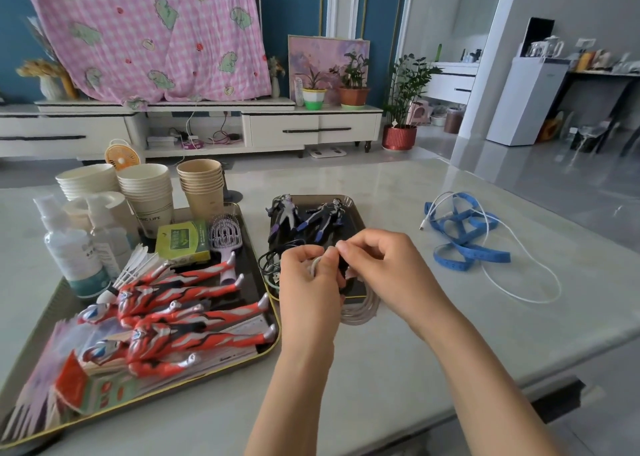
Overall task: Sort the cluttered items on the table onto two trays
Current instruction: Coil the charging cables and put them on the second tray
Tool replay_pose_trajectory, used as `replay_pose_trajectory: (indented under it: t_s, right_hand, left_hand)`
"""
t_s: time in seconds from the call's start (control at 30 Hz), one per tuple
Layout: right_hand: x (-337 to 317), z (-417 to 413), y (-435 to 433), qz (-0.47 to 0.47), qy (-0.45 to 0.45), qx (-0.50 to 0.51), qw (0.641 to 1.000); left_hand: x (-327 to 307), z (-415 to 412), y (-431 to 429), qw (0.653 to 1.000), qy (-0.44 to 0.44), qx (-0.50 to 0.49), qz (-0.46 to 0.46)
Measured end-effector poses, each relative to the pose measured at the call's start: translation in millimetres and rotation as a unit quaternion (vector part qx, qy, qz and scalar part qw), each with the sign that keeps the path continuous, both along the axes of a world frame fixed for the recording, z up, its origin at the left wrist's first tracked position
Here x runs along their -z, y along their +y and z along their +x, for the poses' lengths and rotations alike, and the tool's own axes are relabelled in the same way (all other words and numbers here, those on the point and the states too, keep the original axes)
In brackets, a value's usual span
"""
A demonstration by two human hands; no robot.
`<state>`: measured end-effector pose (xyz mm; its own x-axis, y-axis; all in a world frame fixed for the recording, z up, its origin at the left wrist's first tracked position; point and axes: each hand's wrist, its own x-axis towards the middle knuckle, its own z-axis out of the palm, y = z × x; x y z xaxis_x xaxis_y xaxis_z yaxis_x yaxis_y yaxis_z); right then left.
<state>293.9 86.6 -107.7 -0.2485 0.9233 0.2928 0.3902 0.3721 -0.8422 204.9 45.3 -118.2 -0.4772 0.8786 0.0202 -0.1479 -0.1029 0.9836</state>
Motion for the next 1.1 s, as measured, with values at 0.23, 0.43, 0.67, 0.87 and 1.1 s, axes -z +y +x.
replay_pose_trajectory:
  t_s: [0.23, 0.43, 0.67, 0.87, 1.1]
  right_hand:
    - [-4.8, 4.9, -0.9, -0.042, -0.011, -0.015, 0.999]
    - [-4.2, 4.0, -5.4, -0.081, 0.008, -0.027, 0.996]
    - [-2.6, 8.1, -4.6, -0.116, 0.008, -0.016, 0.993]
    - [-1.8, 8.7, -5.0, -0.092, 0.005, -0.016, 0.996]
    - [-12.2, 12.4, -7.3, -0.064, -0.086, -0.12, 0.987]
  left_hand:
    - [0.8, -2.6, 0.6, 0.999, 0.034, 0.035, -0.018]
    - [-1.7, -5.1, -0.6, 0.993, 0.059, 0.089, -0.042]
    - [3.5, -7.0, 1.5, 0.986, 0.036, 0.124, -0.103]
    - [3.7, -9.5, -0.6, 0.982, 0.004, 0.128, -0.136]
    - [4.1, -15.1, 0.7, 0.987, -0.075, 0.083, -0.116]
